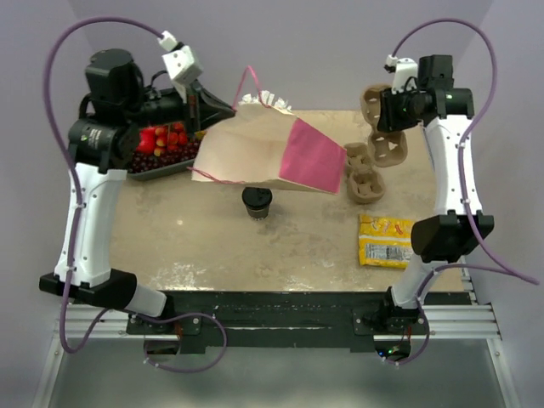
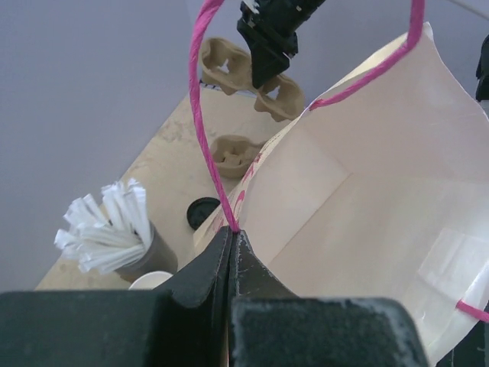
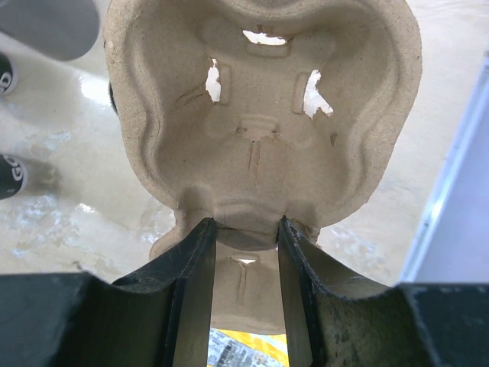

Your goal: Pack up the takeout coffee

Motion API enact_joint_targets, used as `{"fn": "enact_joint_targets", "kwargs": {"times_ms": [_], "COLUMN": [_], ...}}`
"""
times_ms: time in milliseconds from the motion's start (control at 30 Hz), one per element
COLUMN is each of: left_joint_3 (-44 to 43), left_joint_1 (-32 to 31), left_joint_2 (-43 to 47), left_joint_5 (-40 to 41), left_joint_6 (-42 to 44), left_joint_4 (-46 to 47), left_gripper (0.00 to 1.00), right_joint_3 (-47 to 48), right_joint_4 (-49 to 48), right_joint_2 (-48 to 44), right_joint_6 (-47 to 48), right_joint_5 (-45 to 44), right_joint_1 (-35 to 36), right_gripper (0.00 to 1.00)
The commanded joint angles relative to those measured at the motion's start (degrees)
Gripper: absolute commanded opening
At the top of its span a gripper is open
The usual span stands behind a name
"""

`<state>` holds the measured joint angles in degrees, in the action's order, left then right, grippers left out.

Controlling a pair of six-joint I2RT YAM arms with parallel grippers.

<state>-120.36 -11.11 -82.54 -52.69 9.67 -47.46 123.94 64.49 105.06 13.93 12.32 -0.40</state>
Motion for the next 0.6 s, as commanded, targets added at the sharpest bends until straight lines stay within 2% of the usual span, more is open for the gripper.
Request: {"fn": "enact_joint_targets", "kwargs": {"times_ms": [0, 267, 400, 567], "left_joint_3": [-0.4, 0.3, 6.9, 16.2], "left_joint_1": [-8.6, -17.3, -20.6, -26.1], "left_joint_2": [-2.3, -8.1, -6.3, -3.5], "left_joint_5": [4.8, 17.4, 23.2, 30.9], "left_joint_6": [-1.4, 5.9, 8.5, 11.2], "left_joint_4": [8.5, 9.0, 9.9, 14.6], "left_gripper": [0.0, 0.0, 0.0, 0.0], "right_joint_3": [0.7, -0.2, -1.2, 0.5], "right_joint_4": [-0.8, -2.4, -4.0, -4.3], "right_joint_2": [-5.7, -10.9, -13.4, -15.0], "right_joint_6": [-0.3, -0.7, -2.0, -2.7], "right_joint_5": [-1.3, -2.8, -4.3, -1.3], "right_joint_1": [-3.9, -5.0, -5.1, -5.2], "right_gripper": [0.0, 0.0, 0.0, 0.0]}}
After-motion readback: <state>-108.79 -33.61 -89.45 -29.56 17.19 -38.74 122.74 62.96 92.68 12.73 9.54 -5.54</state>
